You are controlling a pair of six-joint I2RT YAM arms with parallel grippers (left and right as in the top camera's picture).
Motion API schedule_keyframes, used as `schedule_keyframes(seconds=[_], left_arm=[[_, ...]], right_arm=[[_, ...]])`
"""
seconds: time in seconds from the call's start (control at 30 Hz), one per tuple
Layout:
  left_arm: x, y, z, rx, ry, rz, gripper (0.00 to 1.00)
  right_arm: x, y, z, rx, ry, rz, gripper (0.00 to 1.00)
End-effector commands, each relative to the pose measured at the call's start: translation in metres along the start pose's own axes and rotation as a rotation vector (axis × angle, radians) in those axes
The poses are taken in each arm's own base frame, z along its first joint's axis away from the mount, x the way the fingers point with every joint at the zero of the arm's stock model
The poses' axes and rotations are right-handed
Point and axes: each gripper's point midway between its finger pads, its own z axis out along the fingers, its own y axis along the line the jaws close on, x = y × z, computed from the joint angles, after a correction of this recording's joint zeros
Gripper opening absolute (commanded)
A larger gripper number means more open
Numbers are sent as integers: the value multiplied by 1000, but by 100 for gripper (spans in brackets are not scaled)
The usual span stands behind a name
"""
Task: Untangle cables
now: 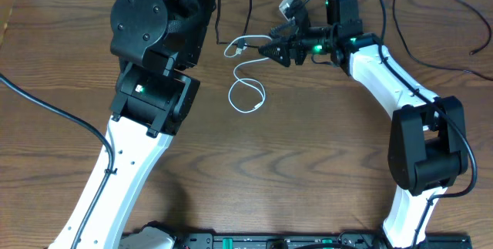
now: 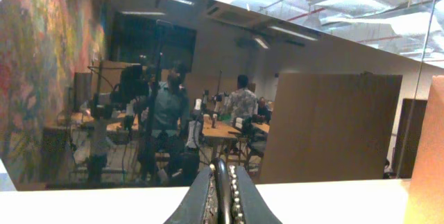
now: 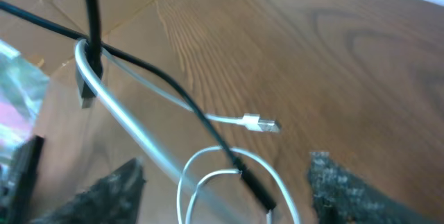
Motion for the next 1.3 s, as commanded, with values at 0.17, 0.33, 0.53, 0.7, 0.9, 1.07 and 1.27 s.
schedule_keyframes(seconds=[0.17, 0.33, 0.53, 0.7, 0.9, 1.07, 1.27], left_arm=[[-13, 3, -4, -13, -28, -6, 8], [-13, 3, -4, -14, -28, -6, 8], [-17, 17, -5, -97, -50, -8, 8], [-26, 28, -9, -165, -81, -13, 8], [-18, 28, -8, -163, -49, -9, 8], [6, 17, -7, -88, 55, 1, 8], [54, -2, -14, 32, 256, 8, 8]], right_arm=[[5, 3, 4, -11, 13, -6, 33], [26, -5, 9, 74, 93, 106, 1], [68, -25, -4, 231, 243, 245, 1], [97, -56, -30, 470, 325, 434, 1], [112, -57, -39, 511, 386, 454, 74], [95, -46, -45, 445, 354, 426, 99], [35, -27, -82, 432, 251, 292, 99]])
